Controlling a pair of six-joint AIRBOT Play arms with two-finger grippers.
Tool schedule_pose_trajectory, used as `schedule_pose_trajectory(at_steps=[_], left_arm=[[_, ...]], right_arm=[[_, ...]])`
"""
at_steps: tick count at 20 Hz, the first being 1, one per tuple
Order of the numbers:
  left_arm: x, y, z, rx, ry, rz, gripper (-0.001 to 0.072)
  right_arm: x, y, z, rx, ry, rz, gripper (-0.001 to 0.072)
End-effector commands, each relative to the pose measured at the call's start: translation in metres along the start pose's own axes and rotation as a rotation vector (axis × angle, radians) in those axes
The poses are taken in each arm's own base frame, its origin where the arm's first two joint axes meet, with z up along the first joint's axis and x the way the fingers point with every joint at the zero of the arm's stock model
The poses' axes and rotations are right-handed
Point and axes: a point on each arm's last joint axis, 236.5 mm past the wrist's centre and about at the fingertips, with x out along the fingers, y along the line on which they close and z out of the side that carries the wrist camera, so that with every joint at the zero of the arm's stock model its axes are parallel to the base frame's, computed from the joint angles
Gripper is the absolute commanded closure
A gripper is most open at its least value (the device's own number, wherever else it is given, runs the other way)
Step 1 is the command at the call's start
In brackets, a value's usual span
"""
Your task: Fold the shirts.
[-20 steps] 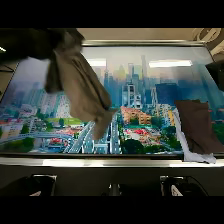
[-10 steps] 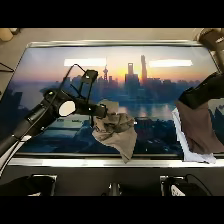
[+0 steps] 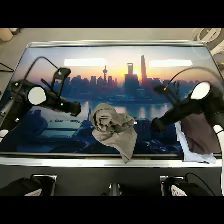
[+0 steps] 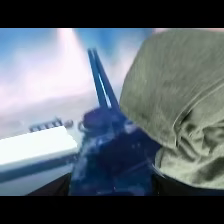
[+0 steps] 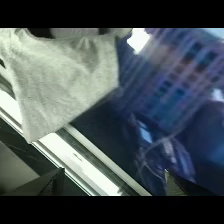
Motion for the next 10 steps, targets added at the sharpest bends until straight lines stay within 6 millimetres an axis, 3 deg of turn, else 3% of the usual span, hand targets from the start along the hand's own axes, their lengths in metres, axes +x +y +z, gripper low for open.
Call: schedule_pose_trajectory(at_steps=[1,6,10], left_arm=[[0.048,-0.010,-0.025,-0.112,0.060,-0.129,0.0102],[0.102,-0.062,-0.024,-0.246,0.122,-0.355,0.0108],[0.127,-0.062,-0.019,-0.292,0.122,-0.357,0.0109]], right_arm=[[0.051,0.017,-0.022,0.052,0.019,0.134,0.0027],[0.089,0.039,-0.037,0.030,0.057,0.177,0.0021],[0.105,0.049,-0.037,-0.012,0.066,0.157,0.0018]])
